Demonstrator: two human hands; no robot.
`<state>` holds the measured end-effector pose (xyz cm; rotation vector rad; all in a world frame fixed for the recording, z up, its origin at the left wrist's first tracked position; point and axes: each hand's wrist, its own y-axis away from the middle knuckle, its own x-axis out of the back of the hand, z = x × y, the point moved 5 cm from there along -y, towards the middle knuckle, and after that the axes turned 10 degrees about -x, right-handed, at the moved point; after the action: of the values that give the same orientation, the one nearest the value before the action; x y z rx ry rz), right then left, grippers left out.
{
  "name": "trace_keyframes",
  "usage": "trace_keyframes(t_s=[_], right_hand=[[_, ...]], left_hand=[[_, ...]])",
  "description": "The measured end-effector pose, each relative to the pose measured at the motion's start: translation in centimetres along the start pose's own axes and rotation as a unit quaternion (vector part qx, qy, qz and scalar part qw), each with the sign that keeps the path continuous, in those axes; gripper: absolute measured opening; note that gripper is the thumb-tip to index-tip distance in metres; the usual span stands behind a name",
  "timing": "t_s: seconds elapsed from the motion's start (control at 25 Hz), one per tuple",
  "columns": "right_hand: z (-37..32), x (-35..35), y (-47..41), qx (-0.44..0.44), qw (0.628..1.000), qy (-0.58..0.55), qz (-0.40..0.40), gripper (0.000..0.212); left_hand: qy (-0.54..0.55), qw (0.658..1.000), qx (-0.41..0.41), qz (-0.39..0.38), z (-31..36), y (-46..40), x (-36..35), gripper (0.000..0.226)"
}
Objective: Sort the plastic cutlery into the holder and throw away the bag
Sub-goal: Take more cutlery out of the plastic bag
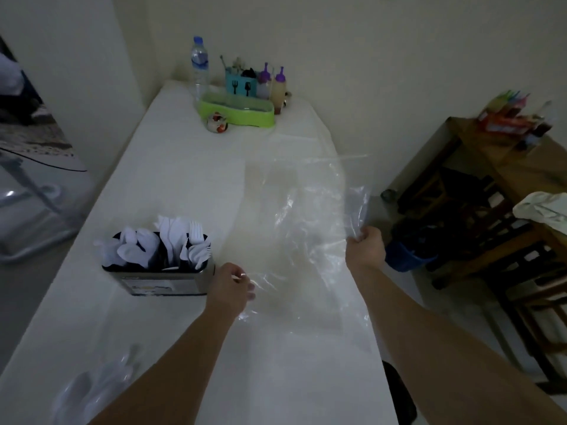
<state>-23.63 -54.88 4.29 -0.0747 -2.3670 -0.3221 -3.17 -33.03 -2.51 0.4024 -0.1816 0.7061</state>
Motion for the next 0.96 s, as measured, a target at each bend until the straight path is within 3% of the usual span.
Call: trace_keyframes(t_s=[0.2,0.36,0.56,0.96], right_hand=[[2.6,-4.9,-2.5,0.010,0.976,0.205,-0.066,0.068],[4.5,-6.9,-0.2,0.068,0.950,0.269,-0.143,0.050],[5.2,-8.0,4.5,0.145,0.919,0.307,-0.202,0.048],[2.6,-8.7,18.4,0.269,0.866,0.338,-0.251,0.058]], left_hand=[[-0.043,0.996,0.065,0.040,-2.7,-1.0,-1.7,0.025],[-0.101,0.991,0.069,0.059,-3.2,-0.2,-2.1,0.015],[-0.257,0.966,0.030,-0.005,-2.4,1.4,-1.5,0.040],[-0.433,0.886,-0.165,-0.023,-0.7,9.3,7.4,0.044]])
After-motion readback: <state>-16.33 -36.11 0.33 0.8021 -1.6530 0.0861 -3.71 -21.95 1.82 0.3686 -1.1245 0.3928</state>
